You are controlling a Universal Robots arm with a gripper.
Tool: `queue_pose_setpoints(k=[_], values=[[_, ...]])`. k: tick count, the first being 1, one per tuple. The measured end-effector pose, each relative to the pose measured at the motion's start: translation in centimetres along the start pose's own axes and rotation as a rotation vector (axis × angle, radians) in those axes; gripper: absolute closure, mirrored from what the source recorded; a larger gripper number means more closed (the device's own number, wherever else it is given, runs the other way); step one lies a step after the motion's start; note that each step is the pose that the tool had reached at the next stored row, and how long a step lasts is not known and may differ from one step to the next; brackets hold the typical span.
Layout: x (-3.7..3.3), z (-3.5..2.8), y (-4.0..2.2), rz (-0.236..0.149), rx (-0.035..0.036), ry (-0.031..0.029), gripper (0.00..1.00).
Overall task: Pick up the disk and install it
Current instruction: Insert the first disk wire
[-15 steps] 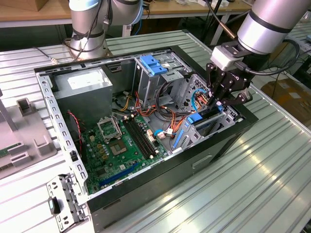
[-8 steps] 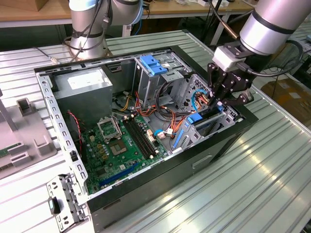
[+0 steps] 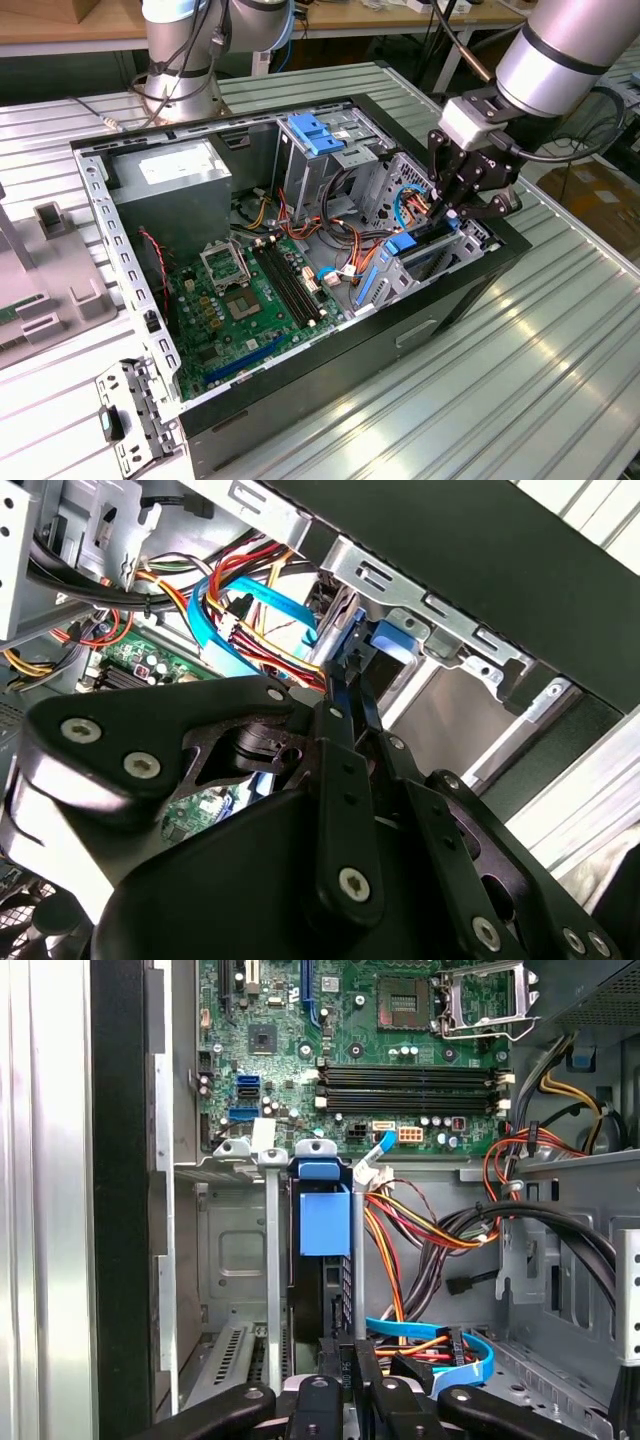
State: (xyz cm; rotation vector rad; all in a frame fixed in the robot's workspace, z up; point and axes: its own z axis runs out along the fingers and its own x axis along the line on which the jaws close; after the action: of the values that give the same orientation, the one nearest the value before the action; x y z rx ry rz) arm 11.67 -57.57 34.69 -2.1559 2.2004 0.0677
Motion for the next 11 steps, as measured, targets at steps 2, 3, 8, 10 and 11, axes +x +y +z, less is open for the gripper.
queue_pose_setpoints(k=[2,3,8,10,11], values=[[0.05,0.00,-0.01,0.000,0.0000,-0.0015,0.82],[0.13,-0.01,-0.01,0.000,0.0000,-0.0022,0.82],[0.38,-0.01,-0.02,0.000,-0.0003,-0.0172,0.82],[0.39,0.04,-0.01,0.000,-0.0005,-0.0244,0.82],[0.39,0.06,-0.02,0.000,-0.0005,-0.0275,0.82]])
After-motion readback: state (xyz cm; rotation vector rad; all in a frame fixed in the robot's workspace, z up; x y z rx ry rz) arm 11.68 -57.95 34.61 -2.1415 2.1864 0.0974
